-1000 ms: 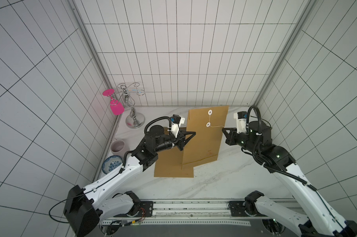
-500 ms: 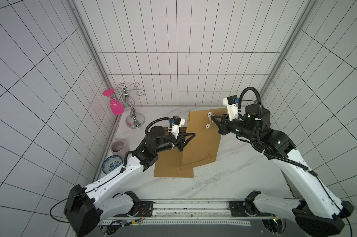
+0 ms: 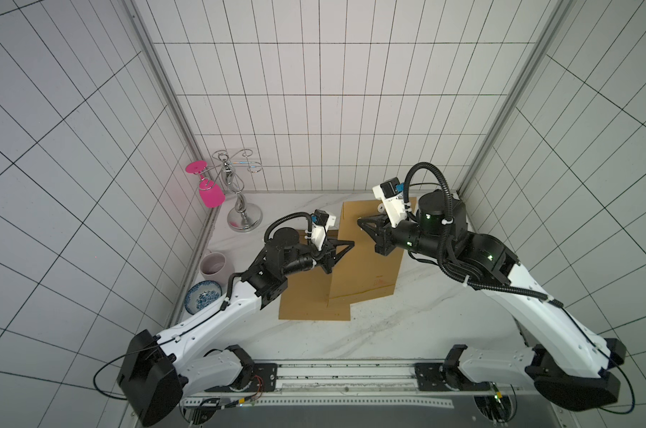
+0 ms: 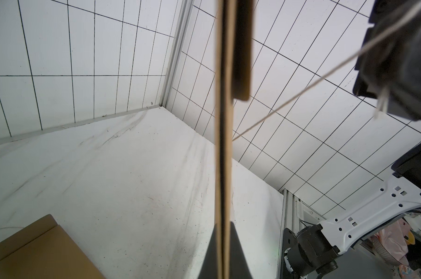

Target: Open the file bag

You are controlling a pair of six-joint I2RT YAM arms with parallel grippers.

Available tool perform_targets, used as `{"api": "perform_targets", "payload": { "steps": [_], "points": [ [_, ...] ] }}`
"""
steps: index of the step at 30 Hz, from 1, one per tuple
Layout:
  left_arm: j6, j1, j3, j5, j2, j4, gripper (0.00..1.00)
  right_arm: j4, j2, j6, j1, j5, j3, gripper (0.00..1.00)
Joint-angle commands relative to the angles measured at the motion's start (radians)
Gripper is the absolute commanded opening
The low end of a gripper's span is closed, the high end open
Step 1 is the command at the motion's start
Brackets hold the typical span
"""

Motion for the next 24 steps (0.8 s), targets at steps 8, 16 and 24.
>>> {"api": "perform_targets", "payload": {
  "steps": [8,16,24],
  "points": [
    [-0.054,0.018,-0.027,0.044,0.059,0.08,0.0,0.164,-0.236,0.18,0.03,0.116,-0.45,0.0],
    [-0.063,0.017,-0.003,0.009,0.147,0.028,0.0,0.14,-0.327,0.296,0.0,0.186,-0.651,0.0],
    [-0.113,0.009,-0.011,-0.004,0.205,0.046,0.0,0.165,-0.363,0.351,-0.054,0.153,-0.777,0.0]
  ]
}}
